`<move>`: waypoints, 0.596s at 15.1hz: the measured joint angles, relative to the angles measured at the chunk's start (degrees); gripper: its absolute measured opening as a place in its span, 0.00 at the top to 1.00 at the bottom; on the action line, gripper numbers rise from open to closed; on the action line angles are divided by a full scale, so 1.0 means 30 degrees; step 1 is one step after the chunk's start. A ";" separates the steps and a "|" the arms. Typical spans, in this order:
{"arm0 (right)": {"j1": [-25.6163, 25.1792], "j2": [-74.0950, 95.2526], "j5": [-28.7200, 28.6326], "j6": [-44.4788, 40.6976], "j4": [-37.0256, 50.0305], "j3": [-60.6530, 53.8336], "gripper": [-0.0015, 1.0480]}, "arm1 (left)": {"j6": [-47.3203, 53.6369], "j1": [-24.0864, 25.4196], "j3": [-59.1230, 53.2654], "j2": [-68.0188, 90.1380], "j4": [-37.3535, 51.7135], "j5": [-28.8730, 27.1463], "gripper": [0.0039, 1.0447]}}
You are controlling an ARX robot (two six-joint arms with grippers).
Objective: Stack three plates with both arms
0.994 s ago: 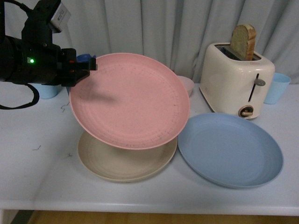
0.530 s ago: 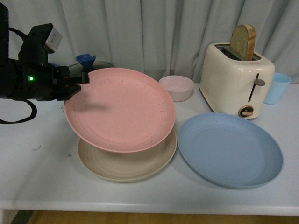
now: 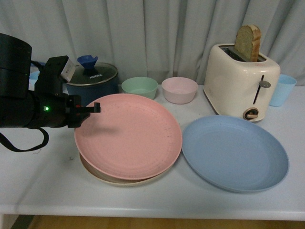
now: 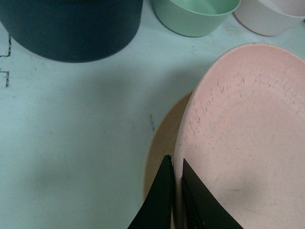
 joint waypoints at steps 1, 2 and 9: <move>0.0000 0.0000 0.0000 0.0000 0.0000 0.0000 0.06 | 0.0022 0.0182 0.0000 0.0124 -0.0007 -0.0189 0.98; 0.0000 0.0000 0.0000 0.0000 0.0000 0.0000 0.06 | 0.0036 0.0364 0.0007 0.0233 -0.0058 -0.0313 0.98; 0.0000 0.0000 0.0000 0.0000 0.0007 0.0000 0.06 | -0.4051 0.0721 -0.0321 -0.0940 0.0313 0.1362 0.38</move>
